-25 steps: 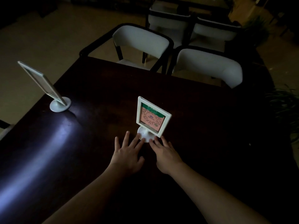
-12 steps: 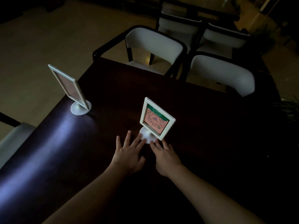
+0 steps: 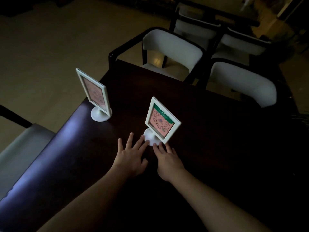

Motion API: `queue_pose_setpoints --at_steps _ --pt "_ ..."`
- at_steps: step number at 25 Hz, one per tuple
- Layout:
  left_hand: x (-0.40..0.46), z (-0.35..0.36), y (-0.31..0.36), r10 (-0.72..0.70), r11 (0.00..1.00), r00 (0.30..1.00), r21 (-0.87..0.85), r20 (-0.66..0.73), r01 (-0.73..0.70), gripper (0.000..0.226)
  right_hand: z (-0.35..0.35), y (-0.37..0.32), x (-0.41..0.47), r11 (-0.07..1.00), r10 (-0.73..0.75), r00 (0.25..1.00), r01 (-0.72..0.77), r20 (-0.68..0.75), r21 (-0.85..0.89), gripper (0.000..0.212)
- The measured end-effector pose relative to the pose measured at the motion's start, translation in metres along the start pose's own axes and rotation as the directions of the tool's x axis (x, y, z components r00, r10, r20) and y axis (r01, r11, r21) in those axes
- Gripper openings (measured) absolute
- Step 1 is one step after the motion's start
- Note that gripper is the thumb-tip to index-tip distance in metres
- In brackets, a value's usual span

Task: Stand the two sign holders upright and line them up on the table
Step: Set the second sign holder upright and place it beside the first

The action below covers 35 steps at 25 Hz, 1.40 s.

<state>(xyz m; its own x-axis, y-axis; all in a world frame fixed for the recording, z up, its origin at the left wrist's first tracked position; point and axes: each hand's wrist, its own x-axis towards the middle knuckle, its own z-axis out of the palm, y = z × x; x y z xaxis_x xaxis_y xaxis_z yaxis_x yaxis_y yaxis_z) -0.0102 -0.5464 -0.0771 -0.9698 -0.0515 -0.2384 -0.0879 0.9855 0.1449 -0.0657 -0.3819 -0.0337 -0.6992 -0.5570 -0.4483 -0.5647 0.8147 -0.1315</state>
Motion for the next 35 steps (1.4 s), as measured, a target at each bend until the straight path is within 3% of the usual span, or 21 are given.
queue_pose_setpoints --at_steps 24,35 --pt "0.018 -0.022 -0.115 -0.055 0.996 0.996 -0.074 -0.070 0.049 0.077 -0.025 -0.098 0.084 1.000 0.020 1.000 -0.020 -0.019 0.009 0.088" --pt "-0.002 -0.035 -0.129 -0.080 0.995 0.995 -0.061 -0.052 0.077 0.075 -0.025 -0.096 0.071 0.998 0.002 1.000 -0.002 0.007 0.061 0.084"
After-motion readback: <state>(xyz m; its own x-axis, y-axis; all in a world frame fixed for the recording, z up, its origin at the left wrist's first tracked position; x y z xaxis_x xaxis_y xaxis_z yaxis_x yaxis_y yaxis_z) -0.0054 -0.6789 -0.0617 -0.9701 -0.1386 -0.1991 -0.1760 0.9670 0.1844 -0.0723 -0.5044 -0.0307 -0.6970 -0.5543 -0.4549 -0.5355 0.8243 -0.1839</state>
